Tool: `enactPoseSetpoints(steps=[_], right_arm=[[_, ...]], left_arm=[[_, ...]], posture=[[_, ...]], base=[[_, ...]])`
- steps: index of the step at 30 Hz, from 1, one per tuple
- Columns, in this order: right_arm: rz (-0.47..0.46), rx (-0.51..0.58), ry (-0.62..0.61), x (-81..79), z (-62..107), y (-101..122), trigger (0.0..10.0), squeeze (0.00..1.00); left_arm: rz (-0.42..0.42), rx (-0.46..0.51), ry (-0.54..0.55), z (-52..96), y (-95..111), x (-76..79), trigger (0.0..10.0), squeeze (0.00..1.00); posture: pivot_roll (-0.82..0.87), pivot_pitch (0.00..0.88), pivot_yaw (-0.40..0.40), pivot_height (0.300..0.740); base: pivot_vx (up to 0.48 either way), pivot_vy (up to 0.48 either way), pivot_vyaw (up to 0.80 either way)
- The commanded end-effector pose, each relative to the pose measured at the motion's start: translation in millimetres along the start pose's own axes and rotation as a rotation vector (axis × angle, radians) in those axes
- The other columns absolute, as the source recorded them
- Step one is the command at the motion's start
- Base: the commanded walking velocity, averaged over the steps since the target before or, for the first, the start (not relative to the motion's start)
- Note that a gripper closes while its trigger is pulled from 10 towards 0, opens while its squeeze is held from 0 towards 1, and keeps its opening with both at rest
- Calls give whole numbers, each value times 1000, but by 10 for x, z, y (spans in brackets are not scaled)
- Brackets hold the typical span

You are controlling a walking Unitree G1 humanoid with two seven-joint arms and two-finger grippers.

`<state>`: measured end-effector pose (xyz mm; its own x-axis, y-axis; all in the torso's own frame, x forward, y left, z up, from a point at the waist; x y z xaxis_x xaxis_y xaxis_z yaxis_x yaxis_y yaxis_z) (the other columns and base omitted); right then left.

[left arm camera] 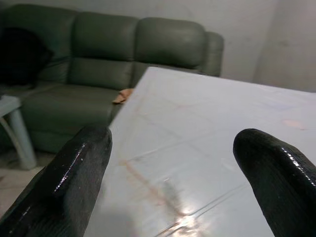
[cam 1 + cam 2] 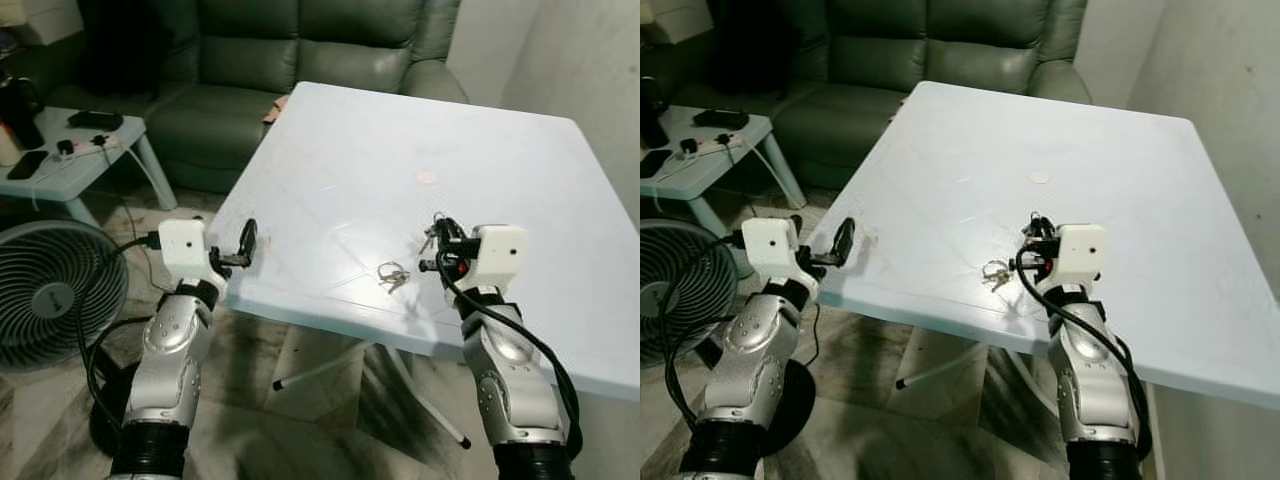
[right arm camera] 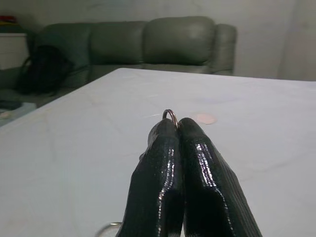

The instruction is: Hang keys on a hook

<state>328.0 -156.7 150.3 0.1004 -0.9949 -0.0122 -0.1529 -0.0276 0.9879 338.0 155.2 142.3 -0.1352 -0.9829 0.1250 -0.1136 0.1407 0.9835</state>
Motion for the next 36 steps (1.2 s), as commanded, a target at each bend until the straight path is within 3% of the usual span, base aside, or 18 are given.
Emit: enactPoseSetpoints(steps=[1,8,24,26,36], right_arm=[[7,12,6,-45,-37,29,10000,0],[19,12,19,-77,-52,27,10000,0],[40,3,19,-46,-43,25,10000,0],[42,2,19,-47,-42,27,10000,0],[46,-2,25,-48,-41,15,10000,0]], left_arm=[[-12,-4,16,-14,6,-42,10000,0],[5,3,39,-38,22,-78,10000,0],[110,-34,49,-55,-42,-41,10000,0],[76,-41,45,-56,-45,-38,10000,0],[82,-52,46,-72,-61,-25,10000,0]], posture=[[29,0,-16,732],[29,0,-16,732],[16,0,-26,732],[16,0,-26,732],[11,0,-26,732]], base=[[0,341,-775],[0,444,-775],[0,0,-775],[0,0,-775],[0,0,-780]])
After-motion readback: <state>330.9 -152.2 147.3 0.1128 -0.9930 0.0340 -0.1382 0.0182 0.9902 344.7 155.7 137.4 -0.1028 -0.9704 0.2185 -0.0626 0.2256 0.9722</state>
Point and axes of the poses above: a point about 5 cm out from each wrist's last joint towards the gripper, its own z axis pointing back from the gripper into the wrist, its own y axis along the axis of the wrist's last joint, x = y × z, the point moved 2 cm from there along -z, pointing out of the wrist towards the gripper, and after that the axes turned 2 degrees about z, right-handed, at the moved point
